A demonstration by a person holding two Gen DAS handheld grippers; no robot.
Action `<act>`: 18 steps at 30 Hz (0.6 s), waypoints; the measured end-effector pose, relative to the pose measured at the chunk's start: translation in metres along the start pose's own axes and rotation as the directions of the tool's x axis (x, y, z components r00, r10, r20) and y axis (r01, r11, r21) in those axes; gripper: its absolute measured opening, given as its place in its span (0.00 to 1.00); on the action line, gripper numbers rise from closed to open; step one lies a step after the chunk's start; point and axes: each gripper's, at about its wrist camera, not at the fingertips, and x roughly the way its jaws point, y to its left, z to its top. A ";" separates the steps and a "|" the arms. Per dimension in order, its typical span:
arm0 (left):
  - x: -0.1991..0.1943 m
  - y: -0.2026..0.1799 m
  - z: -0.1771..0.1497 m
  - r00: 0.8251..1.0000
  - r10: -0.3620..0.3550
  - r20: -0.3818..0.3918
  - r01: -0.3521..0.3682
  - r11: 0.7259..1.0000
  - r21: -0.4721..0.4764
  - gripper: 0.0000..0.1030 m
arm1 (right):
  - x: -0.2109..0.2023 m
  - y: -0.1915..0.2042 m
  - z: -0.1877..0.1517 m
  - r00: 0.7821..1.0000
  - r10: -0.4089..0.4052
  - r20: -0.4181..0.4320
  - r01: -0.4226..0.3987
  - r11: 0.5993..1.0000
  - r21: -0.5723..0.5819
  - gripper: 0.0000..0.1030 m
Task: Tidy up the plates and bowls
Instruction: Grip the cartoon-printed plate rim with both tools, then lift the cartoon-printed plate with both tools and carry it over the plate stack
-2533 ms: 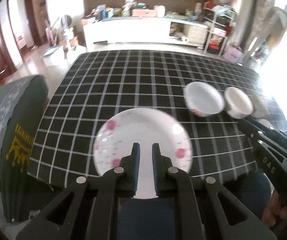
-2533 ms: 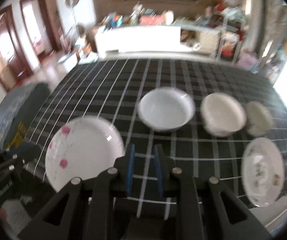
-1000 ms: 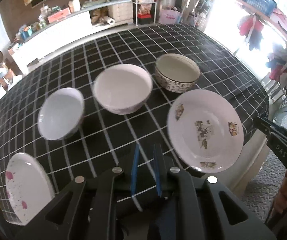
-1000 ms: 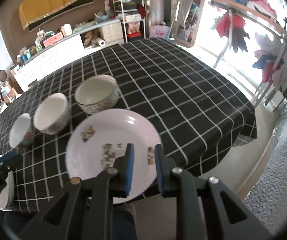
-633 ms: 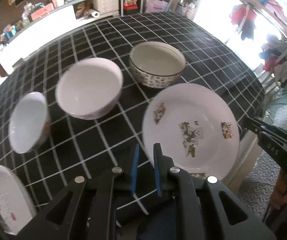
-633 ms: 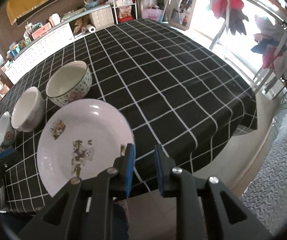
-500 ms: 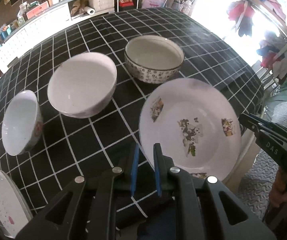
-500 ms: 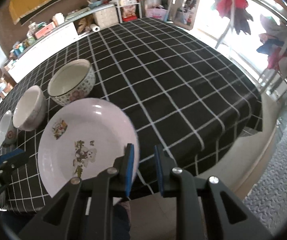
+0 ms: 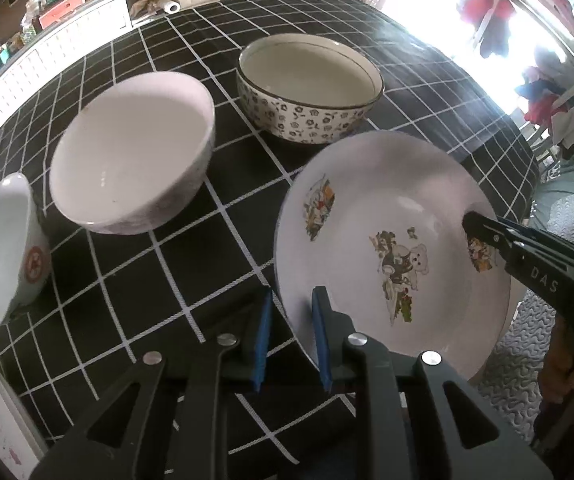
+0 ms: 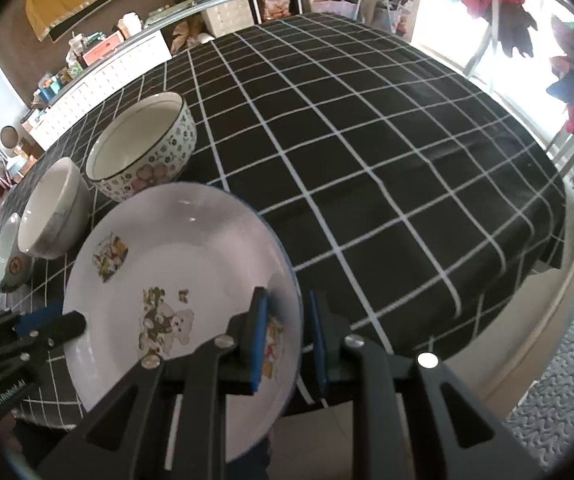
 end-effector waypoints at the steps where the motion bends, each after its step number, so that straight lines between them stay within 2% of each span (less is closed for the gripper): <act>1: 0.001 0.000 0.001 1.000 -0.008 -0.005 0.008 1.000 -0.007 0.16 | 0.001 0.000 0.000 1.000 0.007 -0.001 -0.007 1.000 0.000 0.24; 2: 0.001 0.001 0.001 1.000 -0.017 -0.007 0.017 1.000 -0.011 0.13 | 0.001 0.000 0.001 1.000 0.009 0.003 -0.009 1.000 -0.002 0.23; 11: 0.001 0.001 -0.001 1.000 -0.008 -0.004 0.008 1.000 -0.002 0.13 | 0.000 0.005 -0.002 1.000 -0.002 0.018 0.003 0.999 -0.032 0.23; 18: -0.009 0.029 -0.019 1.000 0.024 -0.016 -0.024 0.998 -0.049 0.13 | 0.000 0.034 -0.009 1.000 0.012 0.004 -0.012 0.996 -0.094 0.23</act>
